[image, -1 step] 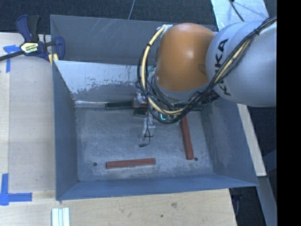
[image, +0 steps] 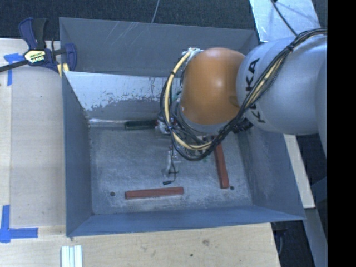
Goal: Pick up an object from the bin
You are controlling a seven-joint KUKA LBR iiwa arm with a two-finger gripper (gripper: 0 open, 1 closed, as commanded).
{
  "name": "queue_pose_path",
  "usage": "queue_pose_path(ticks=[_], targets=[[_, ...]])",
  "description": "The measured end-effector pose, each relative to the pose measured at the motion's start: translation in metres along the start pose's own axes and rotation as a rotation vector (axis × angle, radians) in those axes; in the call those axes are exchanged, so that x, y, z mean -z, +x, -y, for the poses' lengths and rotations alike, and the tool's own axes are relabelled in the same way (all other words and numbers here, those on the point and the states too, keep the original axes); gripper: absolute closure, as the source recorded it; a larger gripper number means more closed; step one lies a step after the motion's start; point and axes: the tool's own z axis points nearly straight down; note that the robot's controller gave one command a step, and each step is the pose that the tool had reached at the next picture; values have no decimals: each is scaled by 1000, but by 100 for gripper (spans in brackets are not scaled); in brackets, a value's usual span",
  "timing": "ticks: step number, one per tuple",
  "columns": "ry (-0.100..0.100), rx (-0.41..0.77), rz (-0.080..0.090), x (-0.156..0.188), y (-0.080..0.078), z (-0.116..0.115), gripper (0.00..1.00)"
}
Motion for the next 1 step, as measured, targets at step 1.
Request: queue_pose_path(ticks=[1], targets=[[1,92,-10,-97,40,1,0]])
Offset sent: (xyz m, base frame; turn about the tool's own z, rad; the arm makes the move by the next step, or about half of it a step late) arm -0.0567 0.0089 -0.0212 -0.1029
